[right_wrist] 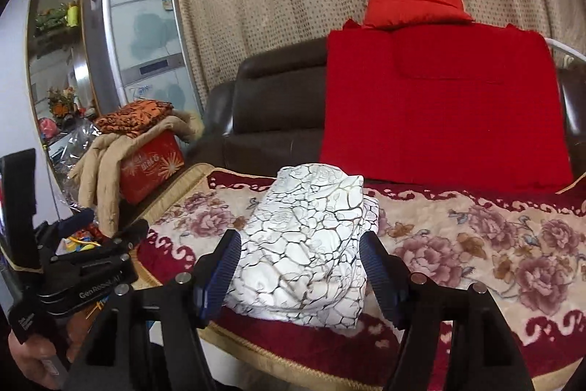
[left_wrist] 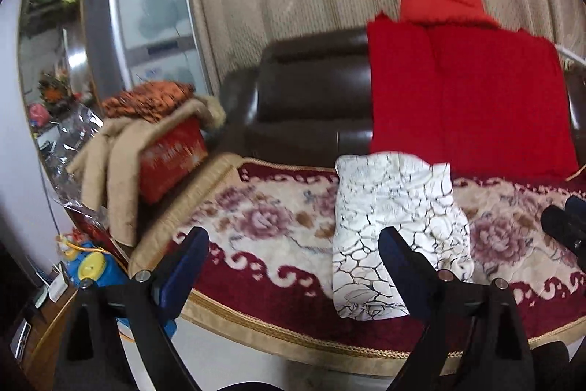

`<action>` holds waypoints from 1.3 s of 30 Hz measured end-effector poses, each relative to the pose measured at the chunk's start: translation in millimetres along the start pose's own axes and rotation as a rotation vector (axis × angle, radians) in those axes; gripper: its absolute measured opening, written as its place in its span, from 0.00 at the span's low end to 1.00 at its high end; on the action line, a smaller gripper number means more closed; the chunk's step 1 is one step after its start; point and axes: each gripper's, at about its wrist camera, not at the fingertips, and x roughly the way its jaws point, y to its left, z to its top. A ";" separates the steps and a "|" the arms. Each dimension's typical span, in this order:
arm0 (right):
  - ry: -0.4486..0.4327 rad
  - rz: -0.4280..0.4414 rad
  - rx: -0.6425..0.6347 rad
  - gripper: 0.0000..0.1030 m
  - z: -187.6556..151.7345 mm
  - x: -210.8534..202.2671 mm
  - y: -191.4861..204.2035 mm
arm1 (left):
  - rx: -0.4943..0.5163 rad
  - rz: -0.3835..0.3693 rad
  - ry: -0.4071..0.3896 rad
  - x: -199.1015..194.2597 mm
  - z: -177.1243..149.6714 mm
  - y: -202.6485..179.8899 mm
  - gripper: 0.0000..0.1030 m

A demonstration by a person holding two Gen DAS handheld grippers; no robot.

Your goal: Fold large clothes

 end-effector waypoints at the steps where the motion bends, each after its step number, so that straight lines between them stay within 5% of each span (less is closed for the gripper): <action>1: -0.002 0.000 -0.001 0.69 0.2 -6.0 2.3 | -0.002 0.001 -0.006 -6.1 1.0 2.1 0.91; 18: -0.044 0.008 0.010 0.69 -5.9 -94.4 29.6 | -0.039 0.020 -0.048 -79.8 5.4 28.6 0.91; 39: -0.022 0.040 0.045 0.69 -12.1 -119.7 62.8 | -0.086 0.056 -0.097 -117.7 0.9 61.5 0.91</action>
